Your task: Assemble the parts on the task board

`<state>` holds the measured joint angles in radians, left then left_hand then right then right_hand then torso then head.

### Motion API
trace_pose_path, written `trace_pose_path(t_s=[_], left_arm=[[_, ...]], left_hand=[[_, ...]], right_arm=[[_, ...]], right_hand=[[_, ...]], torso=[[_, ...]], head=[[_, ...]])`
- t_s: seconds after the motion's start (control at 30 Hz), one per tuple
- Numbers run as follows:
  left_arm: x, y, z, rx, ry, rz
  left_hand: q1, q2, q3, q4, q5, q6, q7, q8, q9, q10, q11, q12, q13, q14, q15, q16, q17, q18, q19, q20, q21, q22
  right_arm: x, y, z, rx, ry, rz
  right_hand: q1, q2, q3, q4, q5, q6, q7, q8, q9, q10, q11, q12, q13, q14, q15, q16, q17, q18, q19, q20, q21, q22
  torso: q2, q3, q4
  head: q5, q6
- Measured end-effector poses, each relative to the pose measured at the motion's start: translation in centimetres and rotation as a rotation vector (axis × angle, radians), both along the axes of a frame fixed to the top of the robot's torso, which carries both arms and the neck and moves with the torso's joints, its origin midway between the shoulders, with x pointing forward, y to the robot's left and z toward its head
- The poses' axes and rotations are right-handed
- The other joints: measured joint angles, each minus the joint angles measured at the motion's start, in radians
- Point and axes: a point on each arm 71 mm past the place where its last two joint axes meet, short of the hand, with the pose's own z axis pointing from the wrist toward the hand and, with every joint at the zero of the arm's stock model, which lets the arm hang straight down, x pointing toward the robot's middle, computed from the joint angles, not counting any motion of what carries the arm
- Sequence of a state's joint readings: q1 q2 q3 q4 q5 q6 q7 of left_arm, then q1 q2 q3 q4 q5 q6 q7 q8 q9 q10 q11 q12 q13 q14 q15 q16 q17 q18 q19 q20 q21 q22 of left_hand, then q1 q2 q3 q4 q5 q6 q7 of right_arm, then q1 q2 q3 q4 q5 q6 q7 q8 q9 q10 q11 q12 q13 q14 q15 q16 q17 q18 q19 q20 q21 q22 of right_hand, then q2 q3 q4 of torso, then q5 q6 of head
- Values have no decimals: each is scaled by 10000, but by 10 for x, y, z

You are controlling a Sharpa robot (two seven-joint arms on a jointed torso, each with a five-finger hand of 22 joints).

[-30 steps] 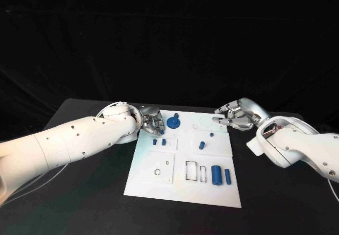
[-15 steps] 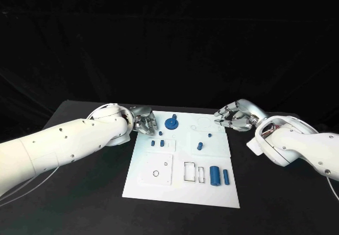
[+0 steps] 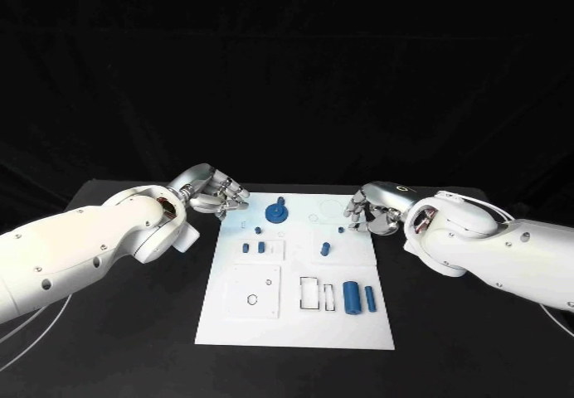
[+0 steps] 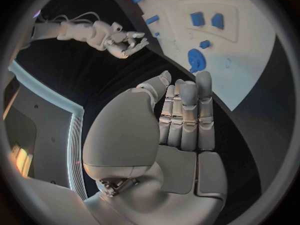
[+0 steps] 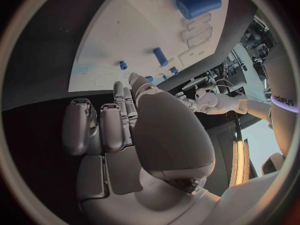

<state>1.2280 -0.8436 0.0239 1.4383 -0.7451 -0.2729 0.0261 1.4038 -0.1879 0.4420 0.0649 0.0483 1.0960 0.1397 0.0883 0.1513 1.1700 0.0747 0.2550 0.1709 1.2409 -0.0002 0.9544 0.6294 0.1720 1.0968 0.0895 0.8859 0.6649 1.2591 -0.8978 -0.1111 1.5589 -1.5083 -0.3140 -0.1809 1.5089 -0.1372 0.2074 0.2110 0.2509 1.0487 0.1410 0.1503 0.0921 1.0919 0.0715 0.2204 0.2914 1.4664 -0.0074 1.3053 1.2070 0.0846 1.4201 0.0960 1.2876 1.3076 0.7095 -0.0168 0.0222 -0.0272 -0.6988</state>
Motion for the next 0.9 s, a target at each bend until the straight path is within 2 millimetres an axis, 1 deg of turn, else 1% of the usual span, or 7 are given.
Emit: trace_pose_path(t_s=[0.13,0.33,0.43,0.5,0.53,0.7,0.9], left_arm=[[-7,7,2,-2094,835,554],[-15,10,3,-3963,1718,1066],[-18,9,4,-4443,1926,1186],[-20,9,4,-4758,2053,1255],[-21,9,5,-4871,2092,1272],[-24,7,6,-5283,2191,1333],[-26,5,7,-5533,2236,1386]], left_hand=[[51,51,-26,-26,0,0,0,0,-10,0,0,0,24,-113,18,-289,-351,-1,-4,3,-215,-166],[12,90,-133,-81,0,-72,72,-38,-42,0,0,45,48,-113,18,-337,-453,-3,-1,1,-344,-273],[12,90,-178,-73,0,-146,145,-55,-67,-94,89,45,48,-154,59,-425,-510,-2,-1,0,-443,-335],[12,90,-188,-83,0,-147,145,-54,-83,-144,72,46,48,-170,75,-443,-549,-3,-1,0,-498,-379],[12,90,-188,-83,0,-147,145,-54,-84,-144,72,45,48,-170,75,-476,-559,-4,-1,0,-517,-394],[12,90,-216,-111,0,-183,180,-54,-84,-144,73,46,47,-170,75,-484,-577,-3,0,-1,-550,-413],[53,131,-243,-138,0,-220,215,-98,-104,-254,110,46,57,-169,75,-532,-646,-4,38,36,-650,-488]], right_arm=[[2,8,-7,-751,-260,170],[6,14,-11,-1360,-468,213],[8,16,-13,-1525,-489,203],[9,17,-16,-1633,-476,206],[9,18,-17,-1667,-466,211],[10,22,-22,-1803,-435,261],[12,25,-27,-1871,-373,267]], right_hand=[[-17,-17,124,-14,0,0,0,-136,-43,35,35,-222,-219,0,0,38,3,1,35,36,0,0],[-17,-17,192,-28,27,0,0,-176,-48,35,36,-359,-386,0,0,79,34,1,35,36,38,-1],[-57,-57,192,-28,42,0,0,-176,-58,35,36,-370,-419,0,0,79,35,1,35,36,38,-1],[-58,-57,265,-38,105,0,0,-214,-59,35,36,-386,-453,0,0,79,34,-11,35,36,38,-1],[-58,-57,265,-39,122,0,0,-214,-59,53,54,-409,-473,0,0,79,34,-105,35,36,38,-1],[-58,-57,399,-95,181,80,36,-214,-59,143,104,-451,-588,0,0,83,46,-104,71,72,75,-2],[-58,-57,670,-169,76,240,14,-214,-58,355,70,-516,-729,0,0,117,76,-101,94,49,191,-3]], torso=[[14,0,-3],[20,-18,17],[25,-29,23],[31,-32,23],[33,-34,22],[49,-42,17],[51,-43,19]], head=[[-48,19],[-124,-16],[-118,-26],[-100,-35],[-94,-37],[-79,-66],[-37,-81]])
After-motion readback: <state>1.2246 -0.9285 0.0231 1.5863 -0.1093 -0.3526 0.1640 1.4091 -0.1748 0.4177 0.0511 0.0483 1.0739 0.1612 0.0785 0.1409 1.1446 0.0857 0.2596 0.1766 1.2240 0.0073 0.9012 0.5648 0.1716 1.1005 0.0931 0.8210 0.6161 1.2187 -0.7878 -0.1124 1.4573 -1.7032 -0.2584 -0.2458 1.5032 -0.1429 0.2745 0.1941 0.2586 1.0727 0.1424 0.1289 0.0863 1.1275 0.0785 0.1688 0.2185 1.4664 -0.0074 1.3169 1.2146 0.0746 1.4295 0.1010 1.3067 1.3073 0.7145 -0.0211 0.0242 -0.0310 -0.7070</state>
